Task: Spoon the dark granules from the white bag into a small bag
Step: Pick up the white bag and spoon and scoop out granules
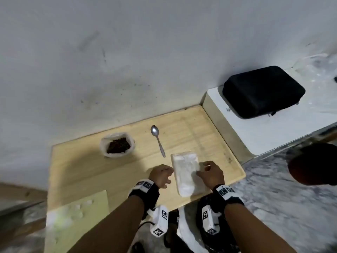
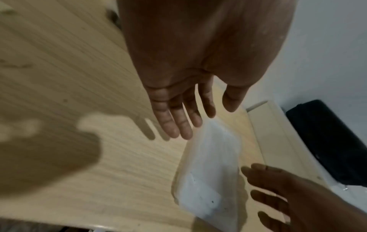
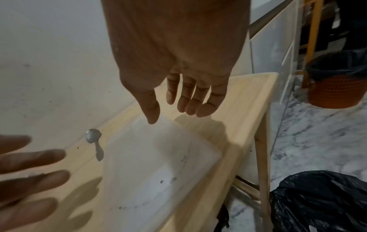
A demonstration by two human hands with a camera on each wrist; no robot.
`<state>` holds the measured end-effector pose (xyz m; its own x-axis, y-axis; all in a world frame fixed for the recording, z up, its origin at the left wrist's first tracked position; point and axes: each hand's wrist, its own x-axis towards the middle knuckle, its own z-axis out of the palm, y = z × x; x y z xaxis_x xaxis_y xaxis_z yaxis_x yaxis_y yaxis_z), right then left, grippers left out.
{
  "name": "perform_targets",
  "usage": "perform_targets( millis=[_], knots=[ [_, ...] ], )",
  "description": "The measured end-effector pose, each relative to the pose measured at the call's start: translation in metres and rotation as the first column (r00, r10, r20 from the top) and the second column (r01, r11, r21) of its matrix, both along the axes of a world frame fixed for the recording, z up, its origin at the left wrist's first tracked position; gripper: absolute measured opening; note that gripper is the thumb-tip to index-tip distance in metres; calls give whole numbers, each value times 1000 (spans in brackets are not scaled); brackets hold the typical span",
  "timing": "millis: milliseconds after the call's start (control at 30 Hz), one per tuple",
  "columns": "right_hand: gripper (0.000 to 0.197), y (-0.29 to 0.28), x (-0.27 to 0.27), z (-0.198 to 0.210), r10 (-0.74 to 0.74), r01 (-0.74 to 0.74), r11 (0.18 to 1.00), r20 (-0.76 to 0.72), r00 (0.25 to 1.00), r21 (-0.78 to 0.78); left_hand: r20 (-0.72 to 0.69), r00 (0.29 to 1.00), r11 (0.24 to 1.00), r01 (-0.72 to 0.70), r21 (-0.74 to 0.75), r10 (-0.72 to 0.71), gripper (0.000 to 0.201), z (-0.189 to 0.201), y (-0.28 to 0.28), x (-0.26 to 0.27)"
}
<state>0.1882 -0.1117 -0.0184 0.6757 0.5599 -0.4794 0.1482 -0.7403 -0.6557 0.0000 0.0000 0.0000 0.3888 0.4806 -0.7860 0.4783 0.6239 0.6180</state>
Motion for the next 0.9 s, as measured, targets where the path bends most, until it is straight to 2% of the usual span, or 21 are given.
perform_targets(
  millis=[67, 200, 333, 400, 500, 600, 633, 667, 767, 833, 900],
  knots=[
    [50, 14, 12, -8, 31, -31, 999, -1, 1000, -27, -116, 993, 990, 34, 139, -18, 6, -16, 7, 25],
    [63, 29, 16, -25, 136, -143, 986, -77, 988, -91, -182, 983, 990, 64, 129, -40, 14, -33, 7, 45],
    [44, 30, 20, -36, 41, -43, 999, -75, 996, -19, -204, 979, 984, 63, 164, -29, 5, -48, 4, 47],
    [32, 29, 23, -36, -11, 13, 1000, -71, 997, 26, -193, 981, 982, 59, 180, -24, 8, -49, 4, 45],
    [15, 24, 26, -34, -2, 1, 1000, 28, 1000, 13, -179, 983, 977, 74, 201, -38, 8, -53, 5, 43],
    [11, 17, 28, -33, -4, 2, 1000, 111, 994, 19, -145, 988, 972, 82, 222, -50, 10, -51, 6, 44],
    [12, 16, 30, -31, -19, 13, 998, 90, 996, 63, -131, 990, 967, 73, 245, -42, 11, -49, 8, 44],
    [14, 15, 30, -26, -48, 47, 991, 6, 999, 128, -103, 994, 959, 58, 278, -30, 13, -47, 9, 44],
    [8, 23, 24, 4, -63, 155, 954, -336, 940, 256, 15, 1000, 935, -24, 354, 20, 16, -31, 16, 41],
    [12, 32, 18, 19, 39, 86, 960, -431, 901, 267, 84, 994, 930, -93, 354, 67, 15, -18, 24, 36],
    [17, 44, 8, 31, 174, -59, 967, -472, 864, 248, 146, 984, 905, -155, 397, 104, 20, -4, 35, 25]
  ],
)
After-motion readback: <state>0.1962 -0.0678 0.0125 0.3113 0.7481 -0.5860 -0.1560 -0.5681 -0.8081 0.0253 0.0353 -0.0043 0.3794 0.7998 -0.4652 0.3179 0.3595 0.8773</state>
